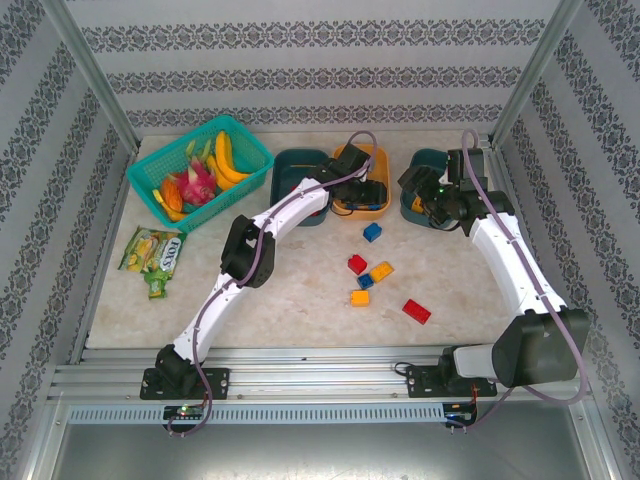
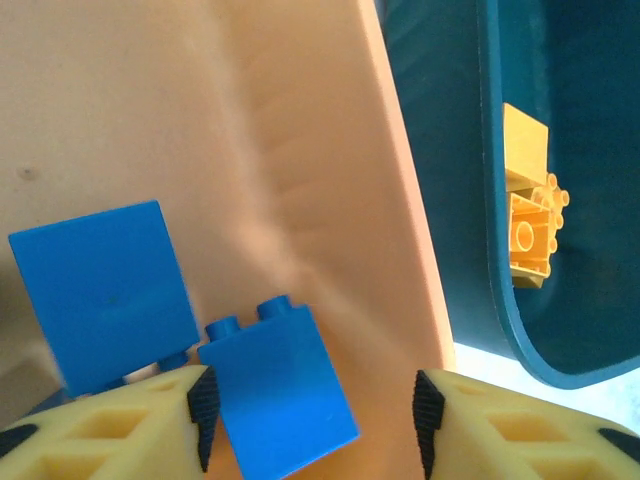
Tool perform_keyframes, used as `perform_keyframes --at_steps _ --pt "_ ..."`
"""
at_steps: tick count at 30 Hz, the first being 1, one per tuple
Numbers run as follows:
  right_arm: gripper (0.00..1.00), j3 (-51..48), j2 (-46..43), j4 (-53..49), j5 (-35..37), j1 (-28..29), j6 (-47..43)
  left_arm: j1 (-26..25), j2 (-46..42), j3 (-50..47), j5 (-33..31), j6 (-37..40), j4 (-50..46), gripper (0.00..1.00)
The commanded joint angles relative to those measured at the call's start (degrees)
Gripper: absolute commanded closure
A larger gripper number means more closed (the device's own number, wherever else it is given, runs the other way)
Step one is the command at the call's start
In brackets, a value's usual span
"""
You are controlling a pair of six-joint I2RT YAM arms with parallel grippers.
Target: Sort the legos into containers by color
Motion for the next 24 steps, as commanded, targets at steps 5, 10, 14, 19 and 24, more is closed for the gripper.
perform_keyframes --at_steps 5,10,14,19,24 --pt "0.22 3.8 -2.0 -5.1 1.7 0.6 -3.2 0.0 -5.6 1.9 -1.0 0.0 -2.5 0.36" --pt "0.23 6.7 -4.5 -10.8 4.6 3.1 -7.2 -0.3 -14.0 -1.3 -6.3 -1.9 -6.0 0.33" --pt "0.22 7.0 -8.1 -14.6 6.5 5.1 -9.1 -0.7 -22.8 -8.8 -10.1 -4.9 -7.5 0.32" --pt "0.23 7.4 -12.4 -20.5 8.0 8.3 -11.4 -1.0 -35.2 -23.4 -12.5 -9.1 -8.4 0.32" --pt "0.23 7.1 -14.9 -25.3 9.2 13.3 -13.5 -1.9 -46.6 -40.3 -14.1 -17.4 -8.8 0.31"
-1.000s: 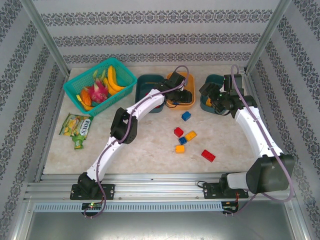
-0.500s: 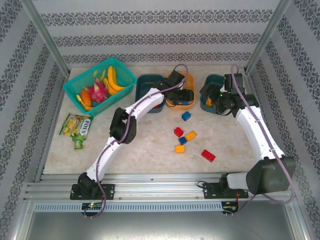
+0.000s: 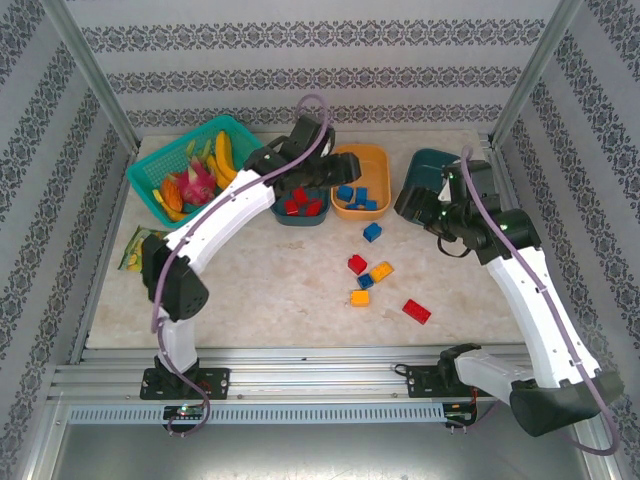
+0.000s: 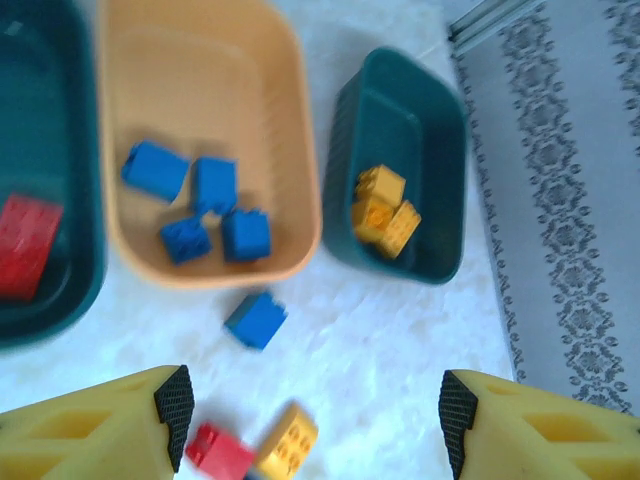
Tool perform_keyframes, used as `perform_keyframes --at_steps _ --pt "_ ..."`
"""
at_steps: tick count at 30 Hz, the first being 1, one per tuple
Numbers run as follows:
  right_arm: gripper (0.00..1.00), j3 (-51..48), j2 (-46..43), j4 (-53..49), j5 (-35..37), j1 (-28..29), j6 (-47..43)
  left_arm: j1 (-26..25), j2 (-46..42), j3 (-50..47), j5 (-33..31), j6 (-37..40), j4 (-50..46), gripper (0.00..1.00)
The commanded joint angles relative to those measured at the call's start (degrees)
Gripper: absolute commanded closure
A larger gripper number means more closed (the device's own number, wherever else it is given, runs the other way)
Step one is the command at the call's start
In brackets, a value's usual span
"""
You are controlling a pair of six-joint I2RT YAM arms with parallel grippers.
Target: Sort the legos into containers by color
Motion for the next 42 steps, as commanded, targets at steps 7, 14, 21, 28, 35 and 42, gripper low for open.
perform_keyframes --at_steps 7,14,21,28,35,42 --pt "0.23 -6.9 -5.7 -4.8 0.1 11.0 -1.7 -3.4 -14.6 -28.7 -3.3 -18.7 2.3 0.29" --pt "0.23 -16.3 -9.3 -2.4 1.3 16.8 1.5 -7.8 -11.6 -33.0 -2.3 -31.7 5.3 0.23" --pt "0.23 -20.2 -13.5 -2.0 1.4 17.7 3.6 -11.6 -1.7 -26.9 -1.5 -43.1 6.8 0.16" --pt "0.23 -21.5 -17.0 -2.9 2.2 17.7 4.5 -12.6 9.5 -15.6 -1.4 -45.1 3.7 0.16" --pt "0.23 -22.6 -19.5 -3.3 3.2 17.6 5.1 -12.9 17.6 -8.6 -0.8 -46.9 -0.4 0.21" --pt "0.23 -21.9 -20.2 -6.1 9.2 17.3 6.4 -13.1 22.5 -3.2 -1.2 -47.0 -4.4 0.36"
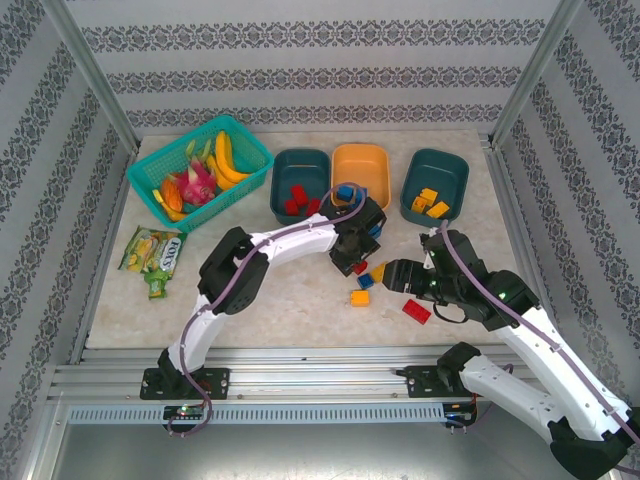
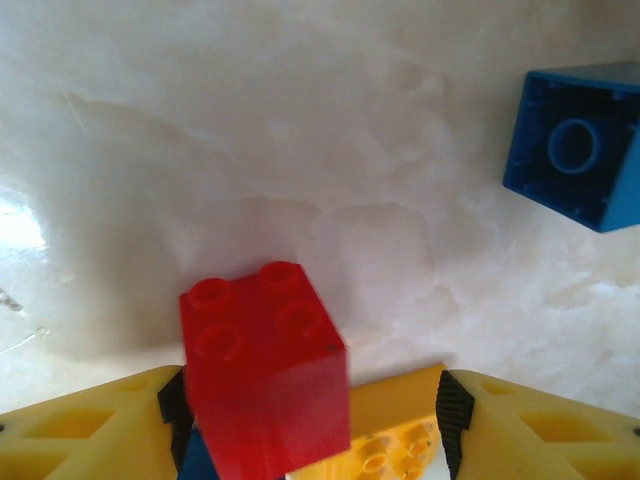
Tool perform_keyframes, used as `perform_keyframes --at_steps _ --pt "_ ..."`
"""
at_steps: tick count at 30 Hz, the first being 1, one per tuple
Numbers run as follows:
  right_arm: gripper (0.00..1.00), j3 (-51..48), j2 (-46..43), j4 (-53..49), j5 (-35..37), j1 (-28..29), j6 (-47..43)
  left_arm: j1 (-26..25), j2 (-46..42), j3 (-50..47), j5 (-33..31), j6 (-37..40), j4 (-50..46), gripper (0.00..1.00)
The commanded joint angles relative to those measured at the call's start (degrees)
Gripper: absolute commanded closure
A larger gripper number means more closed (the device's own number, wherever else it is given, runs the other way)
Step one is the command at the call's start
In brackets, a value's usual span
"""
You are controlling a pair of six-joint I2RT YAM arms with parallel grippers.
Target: Sort the legos into containers by color
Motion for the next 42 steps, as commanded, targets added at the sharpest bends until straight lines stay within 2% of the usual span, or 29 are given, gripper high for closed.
perform_keyframes --at_steps 1,6,12,14,18,21,24,28,31,38,42 --pt "0.23 -0.4 -1.1 -2.2 5.1 -0.2 1.6 -1.1 2.1 2.9 -0.4 -0.8 -4.7 0.39" --pt "0.23 -1.3 -1.7 -0.6 3.9 -3.9 2.7 -1.1 3.2 3.1 -0.7 -0.6 -5.6 0.49" --pt "0.24 -6.4 -3.0 4.4 -4.9 -12.6 5.9 -1.0 4.3 3.4 -1.1 -0.6 -6.1 0.5" --pt "0.24 -7.2 -3.1 5.5 -6.7 -14.8 6.4 -0.9 4.5 3.6 -1.2 -0.5 -6.3 0.55" --pt "0.24 -7.2 -2.8 5.5 -7.3 -16.2 5.7 -0.9 3.8 3.4 -2.1 -0.3 -6.1 0.7" --pt "0.24 -7.6 -3.0 6.8 -8.1 -16.5 5.6 -0.8 2.0 4.7 -4.2 1.7 -6.4 0.75" --pt "0.24 -9.1 -3.6 12.9 -12.1 -16.8 6.1 0.0 -0.5 7.4 -6.8 5.6 -8.9 0.76" --pt "0.23 -13.1 -5.0 31.3 -20.0 -16.8 10.0 2.6 -5.1 8.2 -9.5 11.8 -10.3 0.78" --pt "0.22 -14.9 -3.2 41.0 -22.1 -16.8 13.1 5.8 -7.0 8.5 -9.8 17.1 -10.5 0.78" --pt "0.22 -13.2 7.1 52.4 -23.4 -16.5 16.4 14.4 -6.4 13.3 -10.8 32.0 -10.0 0.8" --pt "0.21 -11.0 13.6 57.5 -23.1 -16.5 19.3 19.6 -2.9 15.0 -7.6 36.6 -6.5 0.8"
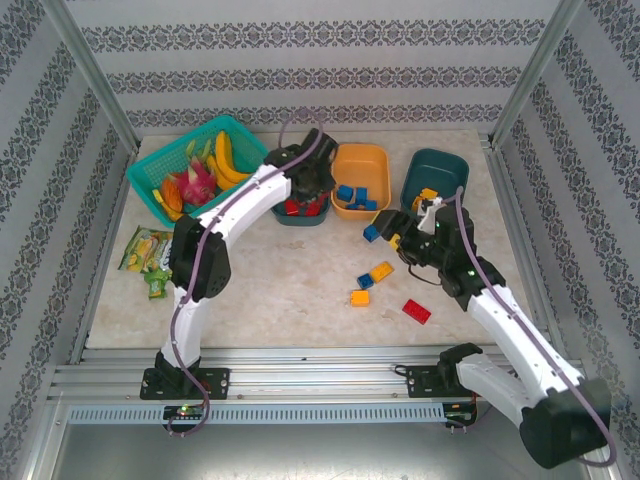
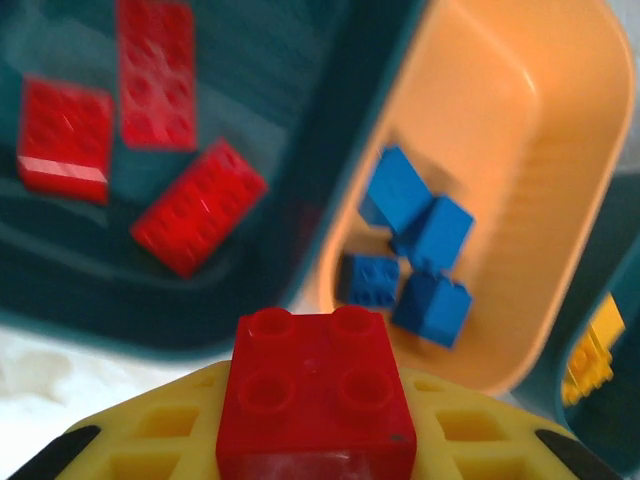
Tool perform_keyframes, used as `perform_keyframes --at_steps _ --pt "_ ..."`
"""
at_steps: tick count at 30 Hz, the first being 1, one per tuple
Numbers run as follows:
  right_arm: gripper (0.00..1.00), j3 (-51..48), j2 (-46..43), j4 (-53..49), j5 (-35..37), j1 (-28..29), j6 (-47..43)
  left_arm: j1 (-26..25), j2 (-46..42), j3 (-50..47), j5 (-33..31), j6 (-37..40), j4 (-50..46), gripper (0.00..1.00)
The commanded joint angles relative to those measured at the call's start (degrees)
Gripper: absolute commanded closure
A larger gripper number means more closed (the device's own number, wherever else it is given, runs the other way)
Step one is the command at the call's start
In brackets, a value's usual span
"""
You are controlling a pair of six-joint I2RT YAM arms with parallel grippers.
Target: Sort the legos into containers by color
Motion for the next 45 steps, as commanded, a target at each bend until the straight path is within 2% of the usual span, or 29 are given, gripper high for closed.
perform_keyframes --at_steps 1,6,11,19,21,24,30,37,41,45 --pt "0.2 3.7 4.2 7.8 -0.6 -0.2 3.2 3.6 3.9 2.7 2.4 8.3 2.4 0.8" --pt "0.2 7.0 10.1 9.7 2.1 -0.2 4.8 6.5 12.0 11.3 5.7 12.5 5.5 0.8" --pt "0.2 10.5 14.5 8.2 3.3 -0.4 5.3 7.8 20.8 22.3 6.1 12.3 1.3 0.8" --pt "0.2 12.3 17.4 6.1 3.6 -0.3 4.8 8.2 24.4 22.5 8.3 10.5 1.4 0.8" --pt "0.21 12.4 17.7 5.2 3.9 -0.3 4.5 8.1 24.5 22.3 8.4 10.2 0.3 0.77" --pt "0.21 13.1 18.1 2.5 4.6 -0.2 3.8 8.1 24.3 22.4 9.3 10.0 -1.0 0.67" --pt "0.21 17.0 17.4 -6.4 8.7 0.3 -0.5 8.1 21.9 22.3 9.4 9.8 -2.6 0.46" --pt "0.21 23.1 15.3 -24.5 17.4 4.3 -7.4 8.1 15.8 22.2 8.2 10.5 -4.0 0.29" --pt "0.22 22.1 13.0 -30.6 22.7 9.6 -6.8 7.6 8.9 18.4 7.3 11.4 -4.2 0.26" --pt "0.23 19.7 12.6 -34.8 24.4 15.2 -7.6 6.3 -1.9 7.3 7.2 13.2 -1.5 0.24"
